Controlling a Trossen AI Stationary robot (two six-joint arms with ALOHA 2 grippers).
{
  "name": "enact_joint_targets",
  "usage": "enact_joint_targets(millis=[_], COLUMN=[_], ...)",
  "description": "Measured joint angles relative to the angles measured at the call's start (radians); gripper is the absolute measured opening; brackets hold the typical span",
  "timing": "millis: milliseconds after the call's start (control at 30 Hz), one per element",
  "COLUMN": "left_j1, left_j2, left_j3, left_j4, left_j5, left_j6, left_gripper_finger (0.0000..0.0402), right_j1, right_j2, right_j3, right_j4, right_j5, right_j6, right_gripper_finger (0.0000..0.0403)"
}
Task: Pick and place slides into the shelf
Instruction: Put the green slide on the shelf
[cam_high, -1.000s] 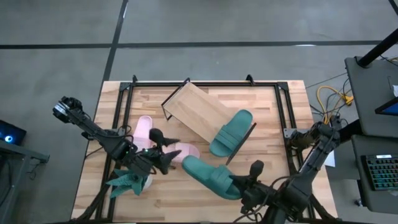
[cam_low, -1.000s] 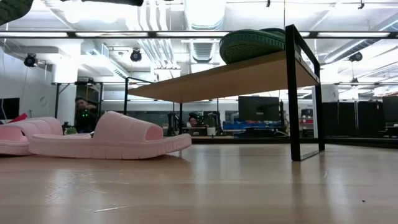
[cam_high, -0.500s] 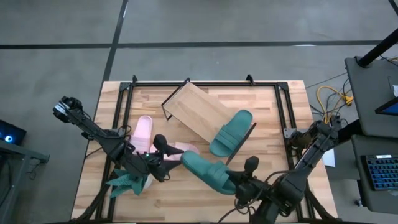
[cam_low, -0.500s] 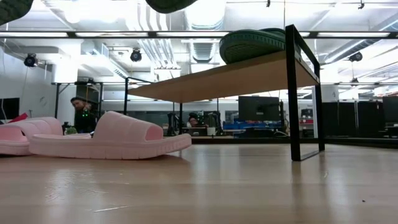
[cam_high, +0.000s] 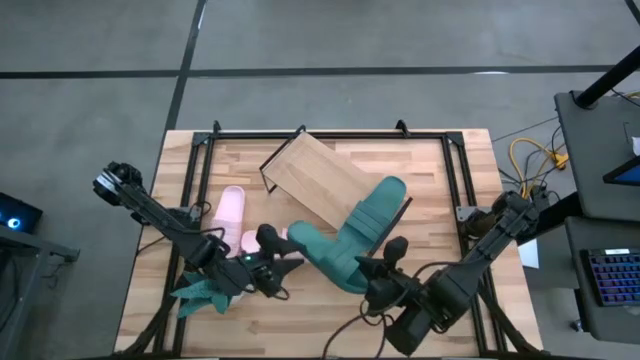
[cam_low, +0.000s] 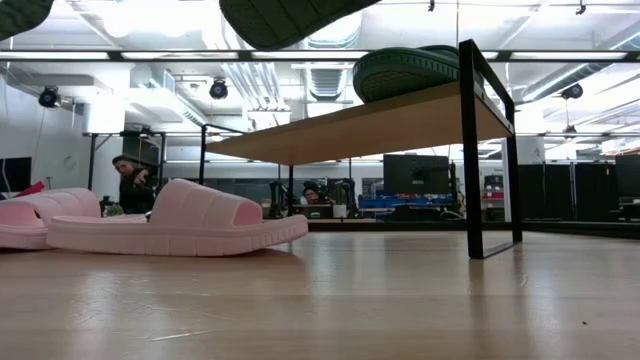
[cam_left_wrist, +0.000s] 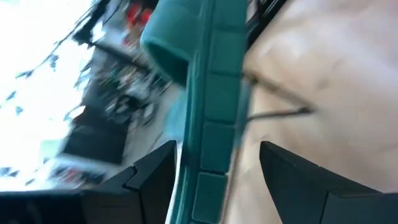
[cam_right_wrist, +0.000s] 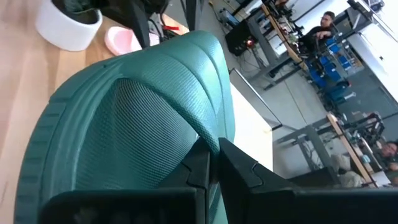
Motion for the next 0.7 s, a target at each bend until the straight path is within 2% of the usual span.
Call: enact_joint_targets(millis=[100, 367, 467, 567, 700], left_j1=[0.003, 0.019, 0.031, 0.046, 0.054], left_j2=[0.025, 0.042, 0.042, 0.043, 0.044], left_j3=[0.015, 0.039, 0.041, 0.041, 0.041], left_j4=[0.000, 0.000, -0.002, -0.011, -0.045], left_j5=[-0.116, -0.124, -0.121, -0.120, -0.102], left_j6=[0.032, 0.037, 0.033, 0.034, 0.056], left_gripper_finger=[0.0215, 0.0214, 0.0199, 0.0152, 0.0052], right_j1=[-0.007, -0.007, -0.007, -0.008, -0.008], right_j2=[0.000, 0.000, 0.000, 0.000, 0.000], right_j3=[0.006, 0.012, 0.012, 0.012, 0.012], right_j4=[0.001, 0.014, 0.038, 0.056, 0.057], right_j5=[-0.002, -0.012, -0.012, -0.010, -0.008], right_j6=[-0.009, -0.044, -0.068, -0.095, -0.114], right_gripper_finger=[0.0013, 0.0013, 0.0013, 0.0013, 0.0013])
